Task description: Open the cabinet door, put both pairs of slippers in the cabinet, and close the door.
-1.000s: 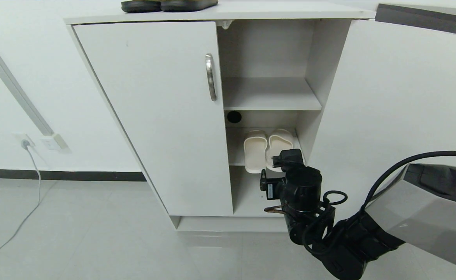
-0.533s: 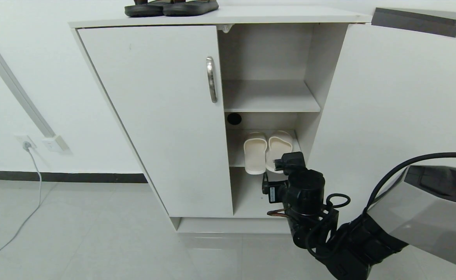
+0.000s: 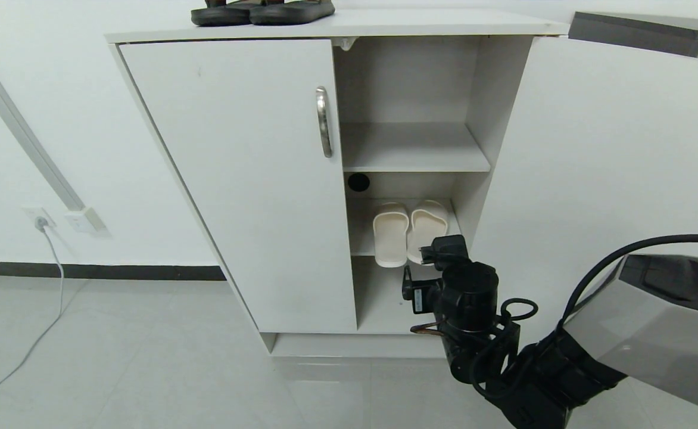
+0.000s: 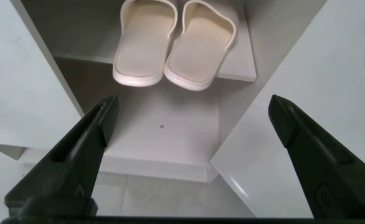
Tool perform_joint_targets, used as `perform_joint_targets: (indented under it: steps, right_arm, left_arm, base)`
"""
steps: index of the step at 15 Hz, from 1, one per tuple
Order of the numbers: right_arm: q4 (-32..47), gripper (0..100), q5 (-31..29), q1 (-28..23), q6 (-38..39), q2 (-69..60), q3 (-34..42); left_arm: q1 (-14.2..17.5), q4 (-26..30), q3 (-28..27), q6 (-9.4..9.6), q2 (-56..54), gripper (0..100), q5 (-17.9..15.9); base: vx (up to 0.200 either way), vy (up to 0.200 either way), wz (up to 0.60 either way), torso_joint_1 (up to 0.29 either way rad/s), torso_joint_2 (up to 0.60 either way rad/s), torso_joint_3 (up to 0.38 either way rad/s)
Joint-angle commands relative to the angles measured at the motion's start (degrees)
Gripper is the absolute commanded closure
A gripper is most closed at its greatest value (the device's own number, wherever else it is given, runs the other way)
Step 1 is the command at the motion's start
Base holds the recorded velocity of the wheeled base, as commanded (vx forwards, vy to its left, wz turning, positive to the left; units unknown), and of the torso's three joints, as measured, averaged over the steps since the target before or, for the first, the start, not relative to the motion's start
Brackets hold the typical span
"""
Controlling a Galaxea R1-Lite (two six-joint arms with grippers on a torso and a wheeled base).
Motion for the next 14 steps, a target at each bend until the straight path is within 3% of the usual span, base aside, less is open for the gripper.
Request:
perform_joint_targets:
  steps: [1, 14]
  right_arm:
    - [-0.02, 0, 0.02, 0.02, 0.07, 0.2, 0.08]
    - [-3.89, 0, 2.66, -0.16, -2.92, 0.28, 3.95]
  left_arm:
    - [-0.04, 0.0, 0.0, -0.02, 0.09, 100, -0.06]
    - [-0.04, 0.0, 0.0, -0.02, 0.09, 100, 0.03]
  base:
    - [0.0, 0.2, 0.0, -0.002, 0.0, 0.002]
    - [0.0, 0.2, 0.0, 0.002, 0.0, 0.002]
